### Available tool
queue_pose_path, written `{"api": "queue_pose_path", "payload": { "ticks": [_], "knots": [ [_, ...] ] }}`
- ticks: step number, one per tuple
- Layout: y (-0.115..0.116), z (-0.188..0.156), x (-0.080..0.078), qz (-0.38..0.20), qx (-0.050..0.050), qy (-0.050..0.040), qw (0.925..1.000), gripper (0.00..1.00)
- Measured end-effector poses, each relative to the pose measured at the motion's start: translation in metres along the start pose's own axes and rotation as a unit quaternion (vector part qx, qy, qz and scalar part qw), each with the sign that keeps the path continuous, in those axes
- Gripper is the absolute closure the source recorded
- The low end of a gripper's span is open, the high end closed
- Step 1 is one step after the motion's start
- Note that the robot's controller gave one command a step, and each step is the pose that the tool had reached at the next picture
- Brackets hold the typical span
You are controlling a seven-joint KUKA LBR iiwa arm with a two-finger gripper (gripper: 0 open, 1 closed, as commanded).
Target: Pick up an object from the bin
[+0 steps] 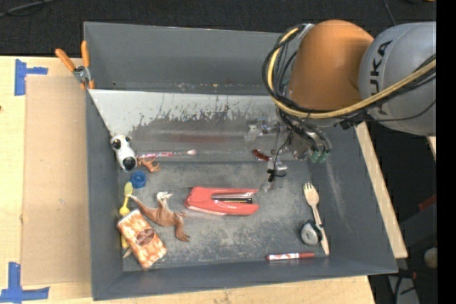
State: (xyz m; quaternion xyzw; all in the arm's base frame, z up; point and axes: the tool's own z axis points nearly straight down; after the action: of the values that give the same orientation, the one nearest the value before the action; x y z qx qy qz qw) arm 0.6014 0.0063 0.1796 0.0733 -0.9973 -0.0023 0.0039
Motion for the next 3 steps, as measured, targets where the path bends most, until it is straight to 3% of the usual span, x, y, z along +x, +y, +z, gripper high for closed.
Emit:
{"api": "queue_pose_path", "payload": {
  "ticks": [1, 2, 3],
  "knots": [
    [0.017, 0.067, -0.001, 0.052, 0.002, -0.0058, 0.9986, 0.0],
    [0.03, 0.099, 0.008, 0.046, 0.002, -0.0055, 0.9989, 0.0],
    [0.061, 0.101, 0.012, 0.082, 0.002, -0.0075, 0.9966, 1.0]
  ]
}}
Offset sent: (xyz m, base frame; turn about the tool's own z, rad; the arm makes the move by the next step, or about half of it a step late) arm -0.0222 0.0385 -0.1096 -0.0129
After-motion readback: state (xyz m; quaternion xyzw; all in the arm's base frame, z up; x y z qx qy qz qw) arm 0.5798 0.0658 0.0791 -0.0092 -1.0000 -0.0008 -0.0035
